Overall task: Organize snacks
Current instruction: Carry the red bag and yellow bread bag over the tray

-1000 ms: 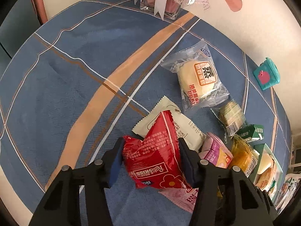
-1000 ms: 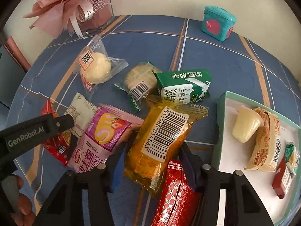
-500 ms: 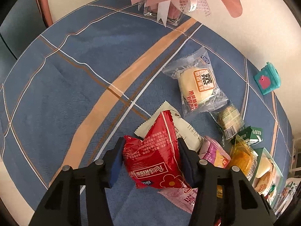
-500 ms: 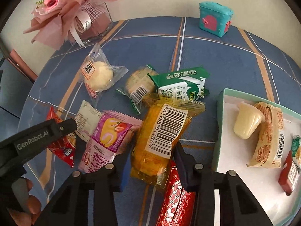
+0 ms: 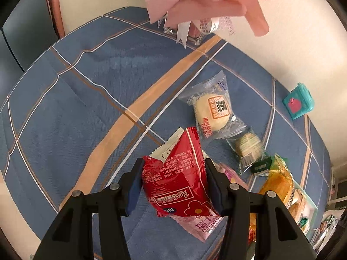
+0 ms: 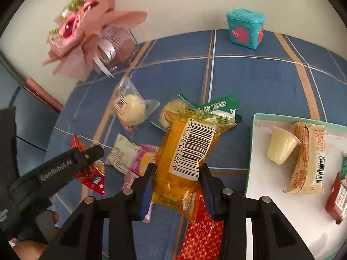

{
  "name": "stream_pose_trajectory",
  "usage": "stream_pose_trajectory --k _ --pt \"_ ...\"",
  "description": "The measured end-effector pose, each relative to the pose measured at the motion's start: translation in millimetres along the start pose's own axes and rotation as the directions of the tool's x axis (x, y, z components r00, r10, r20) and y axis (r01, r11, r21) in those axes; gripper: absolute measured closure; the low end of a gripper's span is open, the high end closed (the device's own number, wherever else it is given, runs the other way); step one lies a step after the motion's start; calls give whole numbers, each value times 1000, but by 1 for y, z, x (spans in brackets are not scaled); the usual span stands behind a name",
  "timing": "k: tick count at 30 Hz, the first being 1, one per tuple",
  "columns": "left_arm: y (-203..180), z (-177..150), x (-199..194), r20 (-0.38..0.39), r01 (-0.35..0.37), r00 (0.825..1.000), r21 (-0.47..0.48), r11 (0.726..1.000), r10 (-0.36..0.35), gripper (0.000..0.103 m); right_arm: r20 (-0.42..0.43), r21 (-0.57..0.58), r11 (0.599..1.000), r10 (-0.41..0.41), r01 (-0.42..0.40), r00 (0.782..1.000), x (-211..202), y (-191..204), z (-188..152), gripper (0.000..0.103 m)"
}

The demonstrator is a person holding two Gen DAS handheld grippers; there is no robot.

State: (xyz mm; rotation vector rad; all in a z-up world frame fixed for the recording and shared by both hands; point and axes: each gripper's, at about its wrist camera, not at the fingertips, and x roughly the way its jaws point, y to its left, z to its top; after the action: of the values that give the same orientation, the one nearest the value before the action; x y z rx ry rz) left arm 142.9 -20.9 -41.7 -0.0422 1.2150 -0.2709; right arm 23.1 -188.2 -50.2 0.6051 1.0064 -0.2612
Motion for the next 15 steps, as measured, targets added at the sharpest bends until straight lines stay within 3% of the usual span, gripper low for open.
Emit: stream_pose_trajectory --k 6,15 --pt "1 3 -14 24 41 999 -10 999 -40 47 21 31 999 36 -37 999 -12 -3 7 61" --pt "-11 4 -32 55 92 994 5 996 -92 47 31 34 999 -14 13 999 -29 -6 10 61"
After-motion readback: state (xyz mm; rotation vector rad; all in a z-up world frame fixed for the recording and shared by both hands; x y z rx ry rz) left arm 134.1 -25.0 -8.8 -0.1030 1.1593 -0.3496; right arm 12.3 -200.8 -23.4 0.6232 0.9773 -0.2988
